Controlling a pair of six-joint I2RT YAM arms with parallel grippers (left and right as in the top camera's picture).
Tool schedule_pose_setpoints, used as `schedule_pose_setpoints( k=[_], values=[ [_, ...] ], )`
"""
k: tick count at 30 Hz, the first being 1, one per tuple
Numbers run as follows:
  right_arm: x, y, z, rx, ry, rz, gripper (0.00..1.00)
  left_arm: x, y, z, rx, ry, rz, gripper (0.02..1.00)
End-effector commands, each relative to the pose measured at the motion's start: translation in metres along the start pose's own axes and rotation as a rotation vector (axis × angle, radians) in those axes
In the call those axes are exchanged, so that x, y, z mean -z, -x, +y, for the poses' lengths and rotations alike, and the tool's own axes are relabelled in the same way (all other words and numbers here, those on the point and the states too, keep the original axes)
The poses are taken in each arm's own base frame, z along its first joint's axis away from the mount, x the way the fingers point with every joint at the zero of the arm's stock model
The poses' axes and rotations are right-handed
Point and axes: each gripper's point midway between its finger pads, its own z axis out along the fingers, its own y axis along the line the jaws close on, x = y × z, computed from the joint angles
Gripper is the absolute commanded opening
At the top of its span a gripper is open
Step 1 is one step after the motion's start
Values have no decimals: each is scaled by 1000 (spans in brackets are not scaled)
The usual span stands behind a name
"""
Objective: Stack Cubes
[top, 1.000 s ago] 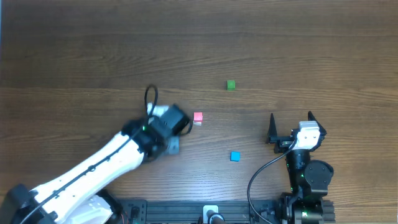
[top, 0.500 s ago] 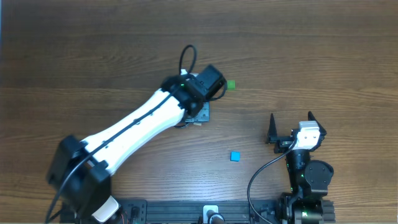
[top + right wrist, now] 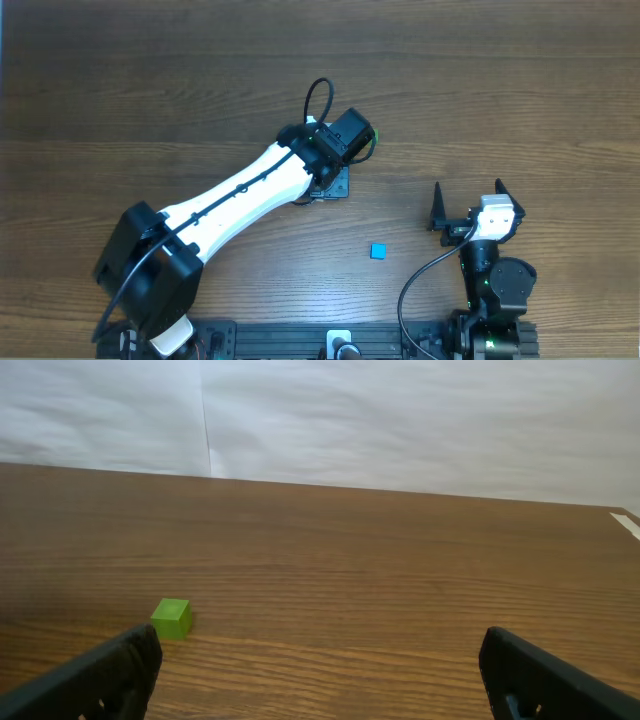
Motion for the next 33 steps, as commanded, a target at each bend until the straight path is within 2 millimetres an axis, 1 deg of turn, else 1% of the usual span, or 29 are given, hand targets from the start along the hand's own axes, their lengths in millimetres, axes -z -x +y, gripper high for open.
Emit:
schedule_pose_setpoints(
  k=[1,11,33],
  values=[
    [0,-1,0,4,3,-1,993,-6,1,-5,-16,-4,16,42],
    [0,-1,0,4,3,-1,993,-16,-3,-4,-18,13,39,42],
    [0,-1,0,4,3,-1,993,-19,2,1,2,18,41,40]
  ],
)
